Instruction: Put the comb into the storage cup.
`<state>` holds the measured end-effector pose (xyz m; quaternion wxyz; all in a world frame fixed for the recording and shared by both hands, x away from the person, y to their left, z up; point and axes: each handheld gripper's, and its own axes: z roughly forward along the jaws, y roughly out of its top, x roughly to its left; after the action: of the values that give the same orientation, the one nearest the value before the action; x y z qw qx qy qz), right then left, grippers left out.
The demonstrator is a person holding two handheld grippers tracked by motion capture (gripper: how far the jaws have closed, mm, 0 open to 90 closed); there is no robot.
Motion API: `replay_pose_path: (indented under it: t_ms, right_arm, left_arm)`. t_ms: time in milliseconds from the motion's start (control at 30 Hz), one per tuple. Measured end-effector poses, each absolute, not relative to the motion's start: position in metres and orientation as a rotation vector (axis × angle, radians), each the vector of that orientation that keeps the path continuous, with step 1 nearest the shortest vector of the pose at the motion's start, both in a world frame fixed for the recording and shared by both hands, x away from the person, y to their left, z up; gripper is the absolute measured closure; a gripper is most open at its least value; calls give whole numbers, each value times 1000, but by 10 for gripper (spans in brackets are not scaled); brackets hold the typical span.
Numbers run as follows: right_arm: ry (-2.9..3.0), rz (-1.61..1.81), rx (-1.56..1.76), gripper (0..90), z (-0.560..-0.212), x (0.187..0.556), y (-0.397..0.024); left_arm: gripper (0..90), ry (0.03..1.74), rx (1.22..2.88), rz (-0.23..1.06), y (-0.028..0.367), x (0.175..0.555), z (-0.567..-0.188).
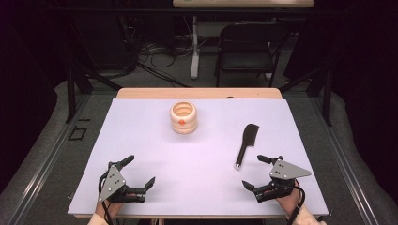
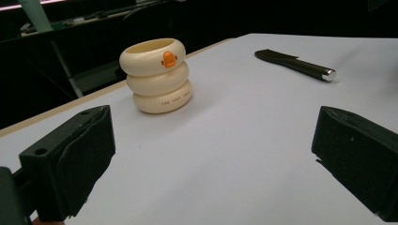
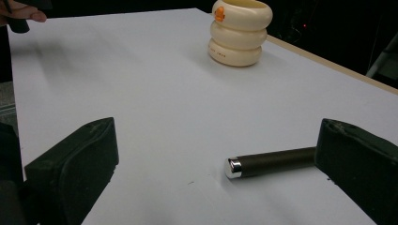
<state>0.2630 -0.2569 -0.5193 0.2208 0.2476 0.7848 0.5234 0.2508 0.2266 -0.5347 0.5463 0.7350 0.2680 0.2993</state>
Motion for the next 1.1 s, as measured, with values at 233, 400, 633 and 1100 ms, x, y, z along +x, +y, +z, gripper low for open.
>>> replay_pose_path:
  t_ms: [233,400,633,1100]
  right_arm:
    - [2173,1436,682,0,-520,264,-255]
    - [2183,1417,688,0,-519,266,-251]
    - [2192,1399,699,0,-518,269,-247]
    - [2222,1360,711,0,-520,288,-239]
  left_arm:
    - [1,634,1744,709,226,251,-535]
    - [1,633,1749,708,226,251,-535]
    - [1,632,1752,711,226,251,-535]
    - [1,636,1757,712,225,252,-536]
